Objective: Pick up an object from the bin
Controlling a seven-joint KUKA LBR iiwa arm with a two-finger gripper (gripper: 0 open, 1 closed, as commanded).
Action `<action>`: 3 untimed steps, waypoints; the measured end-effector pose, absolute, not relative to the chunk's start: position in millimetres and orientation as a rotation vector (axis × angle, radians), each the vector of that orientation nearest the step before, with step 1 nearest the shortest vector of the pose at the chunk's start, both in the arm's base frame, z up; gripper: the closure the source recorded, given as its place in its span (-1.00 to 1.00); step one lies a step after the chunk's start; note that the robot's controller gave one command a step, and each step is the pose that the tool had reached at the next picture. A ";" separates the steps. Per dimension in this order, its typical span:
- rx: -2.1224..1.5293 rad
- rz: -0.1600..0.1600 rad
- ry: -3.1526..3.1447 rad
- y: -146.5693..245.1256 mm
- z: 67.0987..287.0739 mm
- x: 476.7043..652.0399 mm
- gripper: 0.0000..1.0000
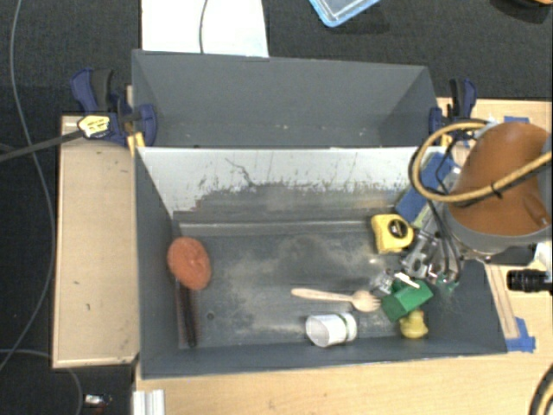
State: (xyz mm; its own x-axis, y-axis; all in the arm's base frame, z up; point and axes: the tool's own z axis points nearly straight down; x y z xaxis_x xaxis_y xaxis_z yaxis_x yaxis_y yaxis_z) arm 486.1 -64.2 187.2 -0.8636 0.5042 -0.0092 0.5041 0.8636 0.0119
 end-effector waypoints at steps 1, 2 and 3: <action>0.722 0.011 3.038 -57.6 149.7 481.3 -1.00; 0.824 0.015 3.013 -49.0 129.1 479.4 -1.00; 0.864 0.014 3.004 -32.7 111.1 482.1 -1.00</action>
Offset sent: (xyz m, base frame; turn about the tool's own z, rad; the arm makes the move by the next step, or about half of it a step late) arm -0.0080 0.0213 -0.0673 0.1140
